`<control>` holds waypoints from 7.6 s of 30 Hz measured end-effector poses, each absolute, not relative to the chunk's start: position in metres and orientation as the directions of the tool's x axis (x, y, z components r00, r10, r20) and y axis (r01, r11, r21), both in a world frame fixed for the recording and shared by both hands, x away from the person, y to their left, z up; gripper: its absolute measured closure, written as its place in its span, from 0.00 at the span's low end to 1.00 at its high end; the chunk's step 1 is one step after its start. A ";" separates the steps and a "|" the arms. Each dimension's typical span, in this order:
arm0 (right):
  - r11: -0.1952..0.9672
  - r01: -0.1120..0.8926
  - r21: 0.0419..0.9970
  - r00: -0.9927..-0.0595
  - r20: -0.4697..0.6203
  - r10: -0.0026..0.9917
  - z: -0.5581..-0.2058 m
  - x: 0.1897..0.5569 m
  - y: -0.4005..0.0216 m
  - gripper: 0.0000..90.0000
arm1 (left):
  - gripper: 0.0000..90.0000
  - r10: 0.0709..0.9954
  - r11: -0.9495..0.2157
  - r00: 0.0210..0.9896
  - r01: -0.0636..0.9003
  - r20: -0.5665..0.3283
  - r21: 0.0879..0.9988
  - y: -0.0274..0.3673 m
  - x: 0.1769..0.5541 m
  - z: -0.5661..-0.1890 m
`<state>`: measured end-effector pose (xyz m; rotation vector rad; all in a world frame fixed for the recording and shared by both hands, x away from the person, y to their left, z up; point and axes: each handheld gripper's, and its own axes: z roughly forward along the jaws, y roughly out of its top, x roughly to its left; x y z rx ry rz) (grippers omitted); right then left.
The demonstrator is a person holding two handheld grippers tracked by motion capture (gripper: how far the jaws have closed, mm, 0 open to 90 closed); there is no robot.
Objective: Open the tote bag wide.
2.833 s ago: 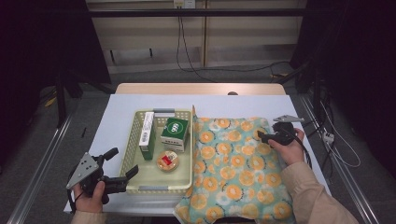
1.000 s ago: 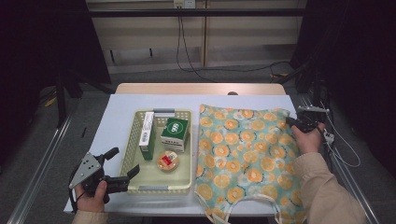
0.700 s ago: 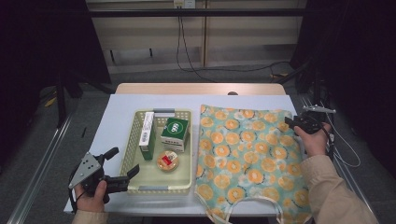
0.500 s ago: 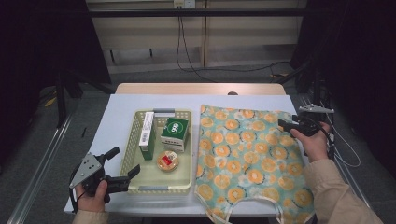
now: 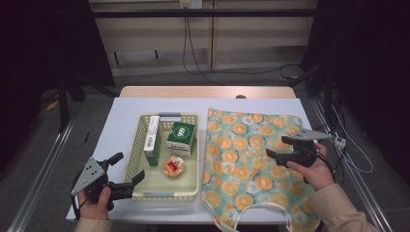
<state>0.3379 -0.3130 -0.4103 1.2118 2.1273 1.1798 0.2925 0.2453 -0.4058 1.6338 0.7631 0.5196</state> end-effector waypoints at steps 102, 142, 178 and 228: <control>0.429 0.464 0.775 -0.730 0.060 0.681 -0.428 0.368 -0.234 1.00 | 0.03 0.728 -0.082 0.682 0.184 -0.068 0.979 0.246 0.290 -0.403; 0.314 0.511 0.800 -0.570 0.042 0.821 -0.412 0.444 -0.238 1.00 | 0.03 0.725 -0.083 0.685 0.185 -0.068 0.979 0.246 0.292 -0.403; 0.492 0.397 0.775 -0.821 0.061 0.567 -0.405 0.320 -0.202 0.52 | 0.03 0.724 -0.084 0.686 0.187 -0.069 0.979 0.244 0.291 -0.403; 0.380 0.428 0.820 -0.742 0.079 0.666 -0.375 0.354 -0.240 1.00 | 0.03 0.726 -0.073 0.683 0.188 -0.077 0.979 0.245 0.291 -0.403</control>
